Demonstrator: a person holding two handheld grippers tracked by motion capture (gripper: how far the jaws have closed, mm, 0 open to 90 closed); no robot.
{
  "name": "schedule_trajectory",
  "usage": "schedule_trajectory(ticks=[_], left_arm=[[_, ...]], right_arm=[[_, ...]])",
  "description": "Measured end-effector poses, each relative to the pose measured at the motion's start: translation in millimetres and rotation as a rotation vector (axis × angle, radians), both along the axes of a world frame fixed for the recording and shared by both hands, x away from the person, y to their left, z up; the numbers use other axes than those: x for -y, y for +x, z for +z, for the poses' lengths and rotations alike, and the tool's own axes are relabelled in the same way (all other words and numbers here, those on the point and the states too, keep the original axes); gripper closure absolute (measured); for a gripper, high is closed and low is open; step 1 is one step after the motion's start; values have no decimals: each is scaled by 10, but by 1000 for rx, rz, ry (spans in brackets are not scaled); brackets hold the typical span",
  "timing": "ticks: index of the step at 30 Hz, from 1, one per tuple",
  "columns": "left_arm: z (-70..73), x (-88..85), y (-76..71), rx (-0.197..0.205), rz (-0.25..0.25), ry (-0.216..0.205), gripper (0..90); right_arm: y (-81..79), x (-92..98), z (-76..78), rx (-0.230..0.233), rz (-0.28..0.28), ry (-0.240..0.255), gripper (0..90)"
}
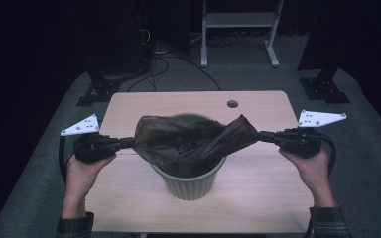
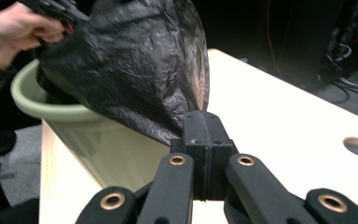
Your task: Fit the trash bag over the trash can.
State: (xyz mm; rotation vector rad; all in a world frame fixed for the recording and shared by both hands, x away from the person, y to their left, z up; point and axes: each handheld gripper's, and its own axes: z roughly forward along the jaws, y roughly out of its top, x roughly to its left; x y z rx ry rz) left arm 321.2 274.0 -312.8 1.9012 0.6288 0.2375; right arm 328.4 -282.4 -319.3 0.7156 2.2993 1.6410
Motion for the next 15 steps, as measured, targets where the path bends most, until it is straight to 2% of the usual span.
schedule_trajectory(ticks=[4,8,11,12,14,15], left_arm=[[-87,-117,-21,-6,28,-16,900],[-123,-171,-43,5,49,-19,900],[-135,-209,-92,19,83,-1,900],[-145,-238,-105,19,82,-14,900],[-155,-254,-123,19,74,-34,900],[-157,-250,-131,22,69,-39,900]], right_arm=[[-8,66,-70,-16,-4,-5,899],[-18,102,-154,-29,-27,-31,899],[-35,151,-200,-36,-50,-35,899],[-46,176,-210,-33,-61,-33,899],[-61,229,-215,-37,-63,-1,898],[-76,244,-201,-29,-58,25,868]])
